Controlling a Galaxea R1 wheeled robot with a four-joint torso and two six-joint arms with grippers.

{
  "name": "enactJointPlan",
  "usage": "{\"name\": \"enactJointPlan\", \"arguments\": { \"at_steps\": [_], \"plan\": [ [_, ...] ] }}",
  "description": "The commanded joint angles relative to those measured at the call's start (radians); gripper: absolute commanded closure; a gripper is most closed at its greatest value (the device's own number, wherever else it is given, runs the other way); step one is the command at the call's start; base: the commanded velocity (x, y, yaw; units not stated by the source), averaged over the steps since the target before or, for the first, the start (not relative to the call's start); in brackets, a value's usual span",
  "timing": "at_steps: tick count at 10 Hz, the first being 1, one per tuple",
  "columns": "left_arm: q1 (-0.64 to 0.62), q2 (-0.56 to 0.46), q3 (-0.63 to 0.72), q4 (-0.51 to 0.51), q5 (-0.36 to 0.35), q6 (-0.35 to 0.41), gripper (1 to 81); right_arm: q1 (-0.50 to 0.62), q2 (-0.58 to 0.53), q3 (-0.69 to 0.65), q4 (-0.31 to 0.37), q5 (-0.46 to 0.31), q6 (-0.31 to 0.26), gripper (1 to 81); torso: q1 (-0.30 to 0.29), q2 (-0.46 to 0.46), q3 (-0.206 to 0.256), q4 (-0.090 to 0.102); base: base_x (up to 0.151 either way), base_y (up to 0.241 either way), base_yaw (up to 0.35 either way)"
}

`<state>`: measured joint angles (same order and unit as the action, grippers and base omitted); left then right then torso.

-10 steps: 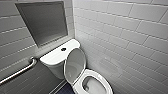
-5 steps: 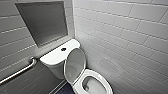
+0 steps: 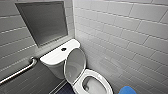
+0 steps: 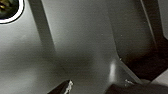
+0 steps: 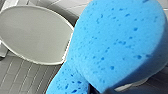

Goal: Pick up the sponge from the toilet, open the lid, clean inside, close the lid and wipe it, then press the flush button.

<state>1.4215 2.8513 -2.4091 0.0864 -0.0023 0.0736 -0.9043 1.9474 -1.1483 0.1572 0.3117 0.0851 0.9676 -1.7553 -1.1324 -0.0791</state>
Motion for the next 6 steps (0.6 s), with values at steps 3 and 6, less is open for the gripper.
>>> {"name": "enactJointPlan", "arguments": {
  "at_steps": [3,6],
  "plan": [
    [-0.003,0.002,0.015,-0.014,0.068,-0.002,1.0,0.204,-0.003,-0.069,0.070,-0.152,-0.004,81.1,0.000,0.000,0.000,0.032,0.000,0.000,0.000],
    [-0.002,-0.001,0.015,-0.022,0.068,-0.002,1.0,0.354,0.101,-0.180,0.119,-0.287,-0.004,81.1,0.000,0.000,0.000,0.060,0.000,0.000,0.000]
  ]
}}
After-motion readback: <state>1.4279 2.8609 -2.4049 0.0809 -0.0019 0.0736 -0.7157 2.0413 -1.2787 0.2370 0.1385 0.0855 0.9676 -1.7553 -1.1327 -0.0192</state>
